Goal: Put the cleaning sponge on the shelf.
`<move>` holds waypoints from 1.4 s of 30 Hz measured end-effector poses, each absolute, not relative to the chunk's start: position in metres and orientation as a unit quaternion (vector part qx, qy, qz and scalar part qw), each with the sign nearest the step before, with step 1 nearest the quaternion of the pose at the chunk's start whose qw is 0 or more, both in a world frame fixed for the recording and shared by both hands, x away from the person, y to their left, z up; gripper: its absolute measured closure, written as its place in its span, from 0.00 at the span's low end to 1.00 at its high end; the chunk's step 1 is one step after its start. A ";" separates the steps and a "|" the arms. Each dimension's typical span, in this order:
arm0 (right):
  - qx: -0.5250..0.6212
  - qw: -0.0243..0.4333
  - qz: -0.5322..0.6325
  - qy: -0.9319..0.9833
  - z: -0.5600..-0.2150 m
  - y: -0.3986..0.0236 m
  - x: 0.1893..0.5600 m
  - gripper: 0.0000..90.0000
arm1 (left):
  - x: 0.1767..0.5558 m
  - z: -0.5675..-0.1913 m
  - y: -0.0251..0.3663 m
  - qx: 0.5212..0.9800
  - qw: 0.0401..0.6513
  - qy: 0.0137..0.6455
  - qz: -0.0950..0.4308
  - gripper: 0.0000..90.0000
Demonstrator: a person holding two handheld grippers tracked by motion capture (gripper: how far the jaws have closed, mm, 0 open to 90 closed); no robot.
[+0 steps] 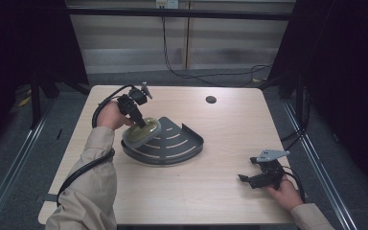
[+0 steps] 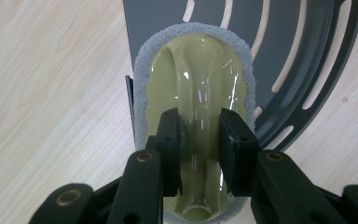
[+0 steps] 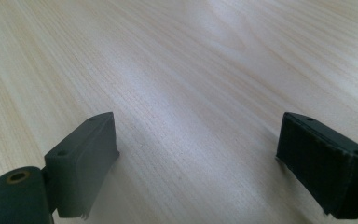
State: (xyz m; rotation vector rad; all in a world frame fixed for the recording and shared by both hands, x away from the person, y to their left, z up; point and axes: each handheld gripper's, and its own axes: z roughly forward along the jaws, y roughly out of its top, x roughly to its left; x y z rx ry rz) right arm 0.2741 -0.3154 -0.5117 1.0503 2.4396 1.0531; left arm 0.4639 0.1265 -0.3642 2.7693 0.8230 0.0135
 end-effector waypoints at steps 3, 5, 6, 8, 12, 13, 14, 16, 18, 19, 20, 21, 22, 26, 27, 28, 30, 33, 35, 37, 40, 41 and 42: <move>0.365 0.141 0.365 0.845 -0.512 -0.315 0.274 0.13 | 0.466 -0.368 0.123 0.950 0.128 0.285 0.006 0.79; 0.364 0.141 0.365 0.845 -0.512 -0.315 0.274 0.13 | 0.467 -0.370 0.122 0.950 0.128 0.284 0.006 0.79; 0.364 0.142 0.365 0.845 -0.512 -0.315 0.274 0.13 | 0.467 -0.371 0.121 0.949 0.128 0.288 0.003 0.79; 0.364 0.141 0.365 0.845 -0.512 -0.315 0.274 0.13 | 0.468 -0.372 0.120 0.950 0.128 0.285 0.004 0.79; 0.364 0.142 0.365 0.845 -0.512 -0.315 0.274 0.13 | 0.470 -0.376 0.118 0.949 0.130 0.286 0.005 0.79; 0.364 0.142 0.365 0.845 -0.512 -0.315 0.274 0.13 | 0.470 -0.377 0.117 0.951 0.126 0.284 0.004 0.79; 0.364 0.142 0.365 0.845 -0.512 -0.315 0.274 0.13 | 0.470 -0.377 0.117 0.951 0.126 0.284 0.004 0.79; 0.364 0.142 0.365 0.845 -0.512 -0.315 0.274 0.13 | 0.471 -0.379 0.116 0.950 0.127 0.284 0.003 0.79; 0.364 0.142 0.365 0.845 -0.512 -0.315 0.274 0.13 | 0.472 -0.381 0.115 0.950 0.127 0.286 0.006 0.79; 0.364 0.142 0.365 0.845 -0.512 -0.315 0.274 0.13 | 0.472 -0.381 0.115 0.950 0.127 0.284 0.004 0.79; 0.364 0.141 0.365 0.845 -0.512 -0.315 0.274 0.13 | 0.472 -0.382 0.114 0.949 0.129 0.287 0.006 0.79; 0.364 0.142 0.365 0.845 -0.512 -0.315 0.274 0.13 | 0.473 -0.383 0.114 0.949 0.130 0.287 0.007 0.79; 0.364 0.141 0.365 0.845 -0.512 -0.315 0.274 0.13 | 0.473 -0.383 0.114 0.949 0.130 0.288 0.006 0.79; 0.364 0.142 0.365 0.845 -0.512 -0.315 0.274 0.13 | 0.474 -0.386 0.114 0.949 0.128 0.286 0.008 0.79; 0.364 0.142 0.365 0.845 -0.512 -0.315 0.274 0.13 | 0.474 -0.387 0.114 0.949 0.129 0.288 0.008 0.79; 0.364 0.142 0.365 0.845 -0.512 -0.315 0.274 0.13 | 0.474 -0.387 0.114 0.949 0.127 0.287 0.009 0.79; 0.364 0.142 0.365 0.845 -0.512 -0.315 0.274 0.13 | 0.474 -0.389 0.114 0.949 0.126 0.290 0.008 0.79; 0.364 0.142 0.365 0.845 -0.512 -0.315 0.274 0.13 | 0.475 -0.393 0.114 0.949 0.125 0.289 0.008 0.79; 0.364 0.142 0.365 0.845 -0.512 -0.315 0.274 0.13 | 0.475 -0.395 0.114 0.948 0.125 0.292 0.008 0.79; 0.364 0.142 0.365 0.845 -0.512 -0.315 0.274 0.13 | 0.474 -0.397 0.113 0.948 0.124 0.294 0.004 0.79; 0.364 0.142 0.365 0.845 -0.512 -0.315 0.274 0.13 | 0.474 -0.400 0.113 0.948 0.123 0.293 0.004 0.79; 0.364 0.142 0.365 0.845 -0.512 -0.315 0.274 0.13 | 0.474 -0.400 0.113 0.948 0.124 0.294 0.002 0.79; 0.364 0.141 0.365 0.845 -0.512 -0.315 0.274 0.13 | 0.474 -0.401 0.114 0.948 0.124 0.294 0.001 0.79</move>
